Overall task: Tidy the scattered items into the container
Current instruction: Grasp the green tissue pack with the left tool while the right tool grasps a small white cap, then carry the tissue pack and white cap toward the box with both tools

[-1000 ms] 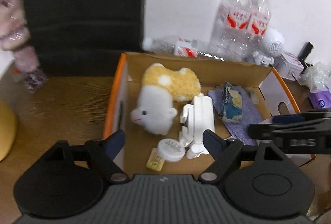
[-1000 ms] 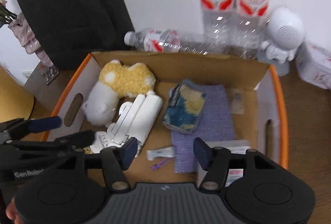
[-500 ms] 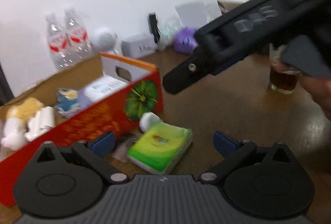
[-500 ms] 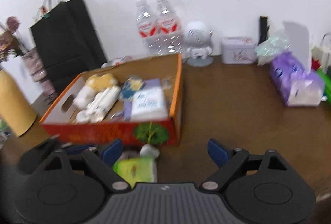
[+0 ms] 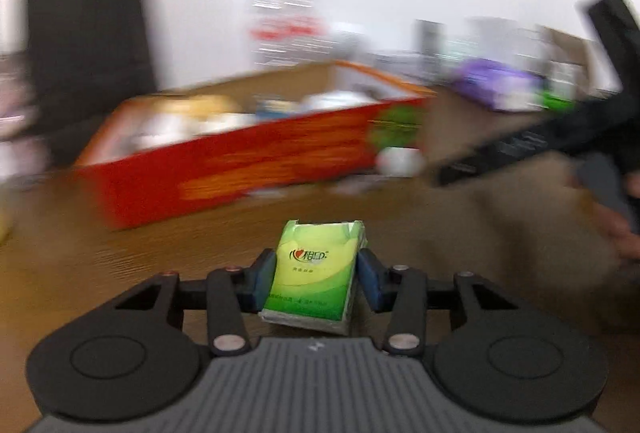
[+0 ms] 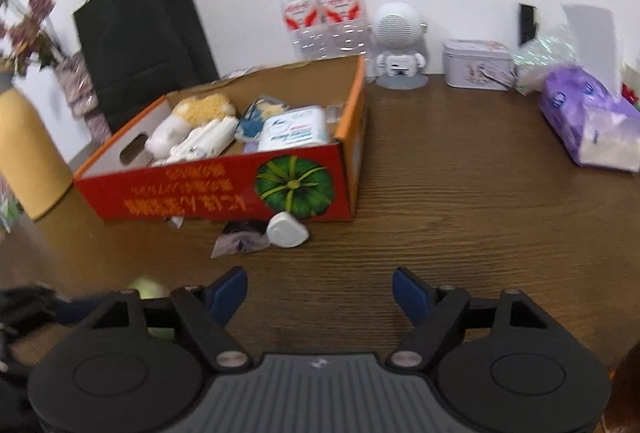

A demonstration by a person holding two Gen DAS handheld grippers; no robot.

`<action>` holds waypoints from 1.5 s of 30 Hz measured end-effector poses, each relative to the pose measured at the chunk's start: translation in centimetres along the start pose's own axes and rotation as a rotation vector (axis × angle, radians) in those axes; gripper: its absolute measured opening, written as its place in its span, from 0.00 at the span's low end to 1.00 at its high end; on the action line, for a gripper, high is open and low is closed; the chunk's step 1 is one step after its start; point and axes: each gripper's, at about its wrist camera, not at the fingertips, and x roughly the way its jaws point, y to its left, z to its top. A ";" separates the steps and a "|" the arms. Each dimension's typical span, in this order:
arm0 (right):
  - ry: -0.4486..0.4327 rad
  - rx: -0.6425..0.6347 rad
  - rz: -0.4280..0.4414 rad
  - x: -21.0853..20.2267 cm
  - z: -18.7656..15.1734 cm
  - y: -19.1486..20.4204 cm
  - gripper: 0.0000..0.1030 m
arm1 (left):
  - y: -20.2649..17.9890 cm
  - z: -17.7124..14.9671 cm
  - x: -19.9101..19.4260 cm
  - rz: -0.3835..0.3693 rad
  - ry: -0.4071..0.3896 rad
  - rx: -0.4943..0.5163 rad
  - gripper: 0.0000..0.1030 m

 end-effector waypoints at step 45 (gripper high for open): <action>-0.001 -0.182 0.015 -10.1 -13.2 10.4 0.55 | -0.1 -7.8 -9.6 0.094 0.086 -0.223 0.73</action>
